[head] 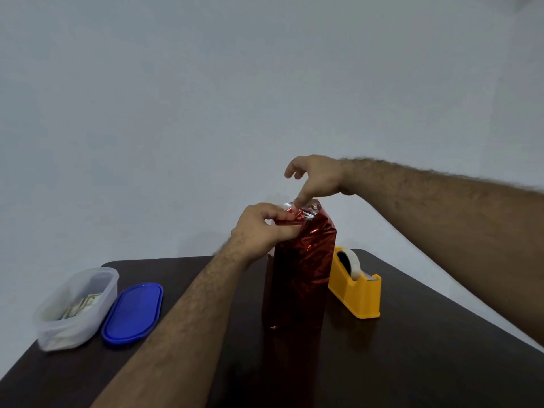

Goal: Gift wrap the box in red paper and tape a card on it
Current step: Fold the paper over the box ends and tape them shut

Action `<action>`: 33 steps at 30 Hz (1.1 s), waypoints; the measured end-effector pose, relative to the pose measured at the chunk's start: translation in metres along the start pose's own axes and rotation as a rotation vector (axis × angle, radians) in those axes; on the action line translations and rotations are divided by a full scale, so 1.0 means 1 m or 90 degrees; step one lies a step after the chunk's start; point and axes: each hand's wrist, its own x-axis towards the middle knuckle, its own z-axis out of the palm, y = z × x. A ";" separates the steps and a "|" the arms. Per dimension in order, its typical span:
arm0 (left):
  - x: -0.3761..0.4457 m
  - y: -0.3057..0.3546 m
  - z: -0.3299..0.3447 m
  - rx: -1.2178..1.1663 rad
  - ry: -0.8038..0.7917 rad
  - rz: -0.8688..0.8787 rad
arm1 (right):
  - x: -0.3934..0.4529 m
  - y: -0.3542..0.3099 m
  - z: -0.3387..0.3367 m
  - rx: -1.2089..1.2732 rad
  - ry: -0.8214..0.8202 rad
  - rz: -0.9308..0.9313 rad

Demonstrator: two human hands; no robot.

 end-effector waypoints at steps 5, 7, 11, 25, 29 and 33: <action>-0.004 0.003 0.006 -0.073 -0.013 0.009 | -0.027 0.024 0.021 0.268 0.171 -0.072; -0.007 0.005 0.008 -0.078 -0.028 0.016 | -0.044 0.033 0.030 0.248 0.115 -0.089; -0.007 0.005 0.006 -0.029 -0.042 0.018 | -0.062 0.049 0.042 0.300 0.098 -0.082; -0.013 0.012 0.002 -0.112 -0.052 0.013 | -0.066 0.076 0.070 0.639 0.270 0.143; -0.016 0.015 0.001 -0.122 -0.058 -0.001 | -0.067 0.077 0.085 0.742 0.227 0.122; -0.012 0.007 0.005 -0.189 -0.017 -0.024 | -0.068 0.068 0.101 0.809 0.231 0.123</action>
